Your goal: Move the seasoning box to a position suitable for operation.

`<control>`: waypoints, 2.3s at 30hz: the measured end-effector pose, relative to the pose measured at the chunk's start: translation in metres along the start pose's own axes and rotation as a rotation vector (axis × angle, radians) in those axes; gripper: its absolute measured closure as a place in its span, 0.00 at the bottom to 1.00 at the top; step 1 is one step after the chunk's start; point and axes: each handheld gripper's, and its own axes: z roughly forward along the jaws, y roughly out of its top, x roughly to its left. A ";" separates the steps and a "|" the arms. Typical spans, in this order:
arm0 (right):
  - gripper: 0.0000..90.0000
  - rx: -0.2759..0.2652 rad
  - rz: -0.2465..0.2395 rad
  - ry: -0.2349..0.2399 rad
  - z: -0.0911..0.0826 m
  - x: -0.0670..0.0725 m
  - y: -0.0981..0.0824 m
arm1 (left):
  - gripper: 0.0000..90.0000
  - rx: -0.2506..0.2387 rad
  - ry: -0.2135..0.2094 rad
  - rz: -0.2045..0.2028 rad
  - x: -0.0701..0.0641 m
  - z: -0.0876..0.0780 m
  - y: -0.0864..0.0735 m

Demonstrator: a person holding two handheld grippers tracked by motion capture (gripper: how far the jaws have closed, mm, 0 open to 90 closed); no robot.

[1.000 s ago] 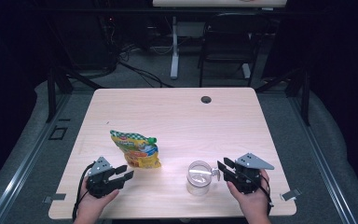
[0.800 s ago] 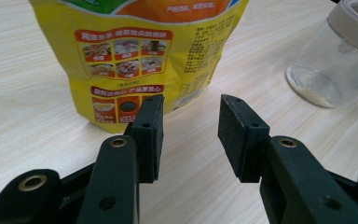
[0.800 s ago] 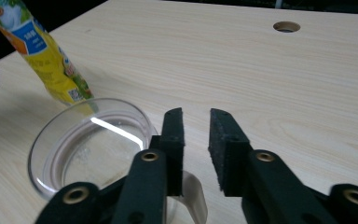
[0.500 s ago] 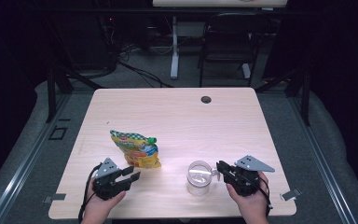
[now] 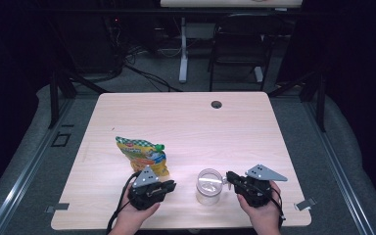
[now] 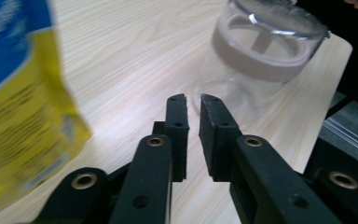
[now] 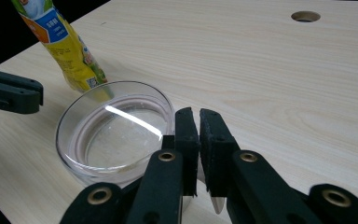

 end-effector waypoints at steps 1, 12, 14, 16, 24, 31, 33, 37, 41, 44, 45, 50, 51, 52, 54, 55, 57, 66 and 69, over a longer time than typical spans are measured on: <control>0.96 0.000 0.000 0.000 0.000 0.000 0.000 | 0.95 0.000 0.000 0.000 0.000 0.000 0.000; 0.96 -0.009 0.016 0.006 -0.001 0.000 -0.002 | 1.00 0.049 -0.071 0.039 -0.019 0.029 0.011; 0.96 -0.011 0.017 0.005 -0.001 0.000 -0.002 | 1.00 0.056 -0.074 0.044 -0.021 0.032 0.012; 0.96 -0.012 0.019 0.006 -0.001 0.000 -0.002 | 1.00 0.065 -0.072 0.051 -0.021 0.033 0.014; 0.95 -0.017 0.030 0.010 -0.001 -0.001 -0.003 | 1.00 0.060 -0.087 0.054 -0.024 0.038 0.015; 0.95 -0.018 0.034 0.013 0.000 -0.002 -0.003 | 1.00 0.054 -0.088 0.065 -0.025 0.038 0.016; 0.95 -0.019 0.035 0.013 0.000 -0.002 -0.003 | 1.00 0.046 -0.095 0.064 -0.026 0.036 0.019; 0.95 -0.017 0.041 0.012 0.000 -0.002 -0.003 | 1.00 0.037 -0.100 0.072 -0.027 0.035 0.022; 0.95 -0.017 0.042 0.010 0.000 -0.003 -0.004 | 1.00 0.029 -0.101 0.068 -0.028 0.035 0.024; 0.94 -0.019 0.045 0.010 0.000 -0.003 -0.004 | 1.00 0.031 -0.104 0.069 -0.028 0.035 0.025; 0.94 -0.019 0.048 0.009 0.000 -0.003 -0.004 | 1.00 0.030 -0.104 0.070 -0.028 0.035 0.026; 0.92 -0.021 0.041 0.009 -0.001 -0.003 -0.005 | 1.00 0.031 -0.103 0.067 -0.028 0.034 0.029; 0.92 -0.021 0.041 0.009 -0.001 -0.003 -0.005 | 1.00 0.031 -0.103 0.067 -0.028 0.034 0.029; 0.92 -0.021 0.038 0.007 -0.001 -0.003 -0.005 | 1.00 0.025 -0.103 0.071 -0.028 0.034 0.030; 0.88 -0.024 0.030 0.014 -0.005 -0.002 -0.005 | 1.00 0.023 -0.101 0.076 -0.029 0.033 0.033; 0.88 -0.024 0.030 0.014 -0.005 -0.002 -0.005 | 1.00 0.023 -0.101 0.076 -0.029 0.033 0.033; 0.85 -0.027 0.017 0.017 -0.009 0.000 -0.005 | 1.00 0.023 -0.102 0.081 -0.029 0.032 0.036; 0.64 -0.018 -0.068 0.028 -0.023 0.015 -0.016 | 1.00 0.014 -0.094 0.113 -0.035 0.029 0.055; 0.59 -0.009 -0.094 0.036 -0.025 0.019 -0.019 | 1.00 0.013 -0.094 0.118 -0.036 0.029 0.058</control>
